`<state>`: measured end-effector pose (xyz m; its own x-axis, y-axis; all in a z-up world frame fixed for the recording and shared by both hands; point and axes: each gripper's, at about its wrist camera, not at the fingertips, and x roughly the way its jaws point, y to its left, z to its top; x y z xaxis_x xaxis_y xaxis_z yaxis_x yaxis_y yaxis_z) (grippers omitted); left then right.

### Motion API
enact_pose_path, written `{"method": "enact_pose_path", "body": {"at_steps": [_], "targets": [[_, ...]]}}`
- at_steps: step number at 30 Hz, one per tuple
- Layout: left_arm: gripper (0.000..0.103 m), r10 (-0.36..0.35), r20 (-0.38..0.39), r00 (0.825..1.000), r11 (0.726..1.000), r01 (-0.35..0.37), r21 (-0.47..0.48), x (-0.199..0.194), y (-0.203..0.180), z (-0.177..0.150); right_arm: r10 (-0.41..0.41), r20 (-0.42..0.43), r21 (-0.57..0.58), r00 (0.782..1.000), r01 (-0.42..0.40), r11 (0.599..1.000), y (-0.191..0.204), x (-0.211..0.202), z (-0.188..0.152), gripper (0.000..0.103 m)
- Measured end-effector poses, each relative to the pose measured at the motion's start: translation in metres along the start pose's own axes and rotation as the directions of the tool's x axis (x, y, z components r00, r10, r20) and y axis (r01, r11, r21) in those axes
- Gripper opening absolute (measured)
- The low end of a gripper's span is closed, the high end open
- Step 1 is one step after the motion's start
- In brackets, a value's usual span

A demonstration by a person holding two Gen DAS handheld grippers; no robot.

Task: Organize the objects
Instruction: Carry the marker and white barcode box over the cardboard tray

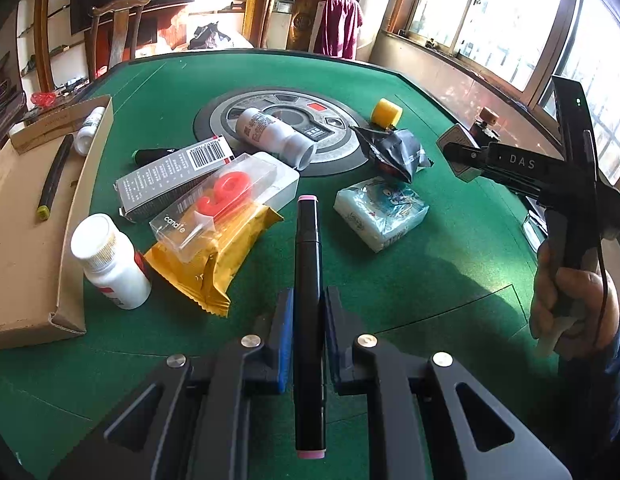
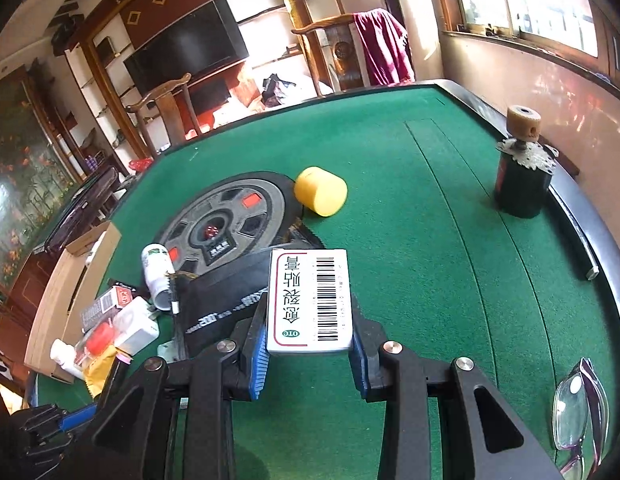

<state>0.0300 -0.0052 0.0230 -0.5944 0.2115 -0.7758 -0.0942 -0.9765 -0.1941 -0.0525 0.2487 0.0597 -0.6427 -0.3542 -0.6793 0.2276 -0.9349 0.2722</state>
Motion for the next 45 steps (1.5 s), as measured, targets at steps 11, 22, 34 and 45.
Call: {"method": "enact_pose_path", "body": {"at_steps": [11, 22, 34, 45], "targets": [[0.014, -0.013, 0.050, 0.999, 1.000, 0.014, -0.023, -0.022, 0.012, 0.003, 0.081, 0.017, -0.089, 0.997, -0.079, 0.993, 0.040, -0.010, -0.015, 0.036], [0.014, -0.041, 0.108, 0.993, 0.997, 0.048, -0.060, -0.047, 0.036, 0.003, 0.180, 0.021, -0.130, 0.983, -0.176, 0.976, 0.092, -0.033, -0.062, 0.036], [0.014, -0.046, 0.192, 0.980, 0.988, 0.073, -0.135, -0.083, 0.082, 0.003, 0.220, -0.051, -0.231, 0.974, -0.226, 0.946, 0.159, -0.029, -0.077, 0.036], [0.014, -0.031, 0.243, 0.969, 0.972, 0.086, -0.219, -0.106, 0.125, -0.006, 0.248, -0.089, -0.287, 0.965, -0.263, 0.921, 0.201, -0.027, -0.083, 0.036]]}}
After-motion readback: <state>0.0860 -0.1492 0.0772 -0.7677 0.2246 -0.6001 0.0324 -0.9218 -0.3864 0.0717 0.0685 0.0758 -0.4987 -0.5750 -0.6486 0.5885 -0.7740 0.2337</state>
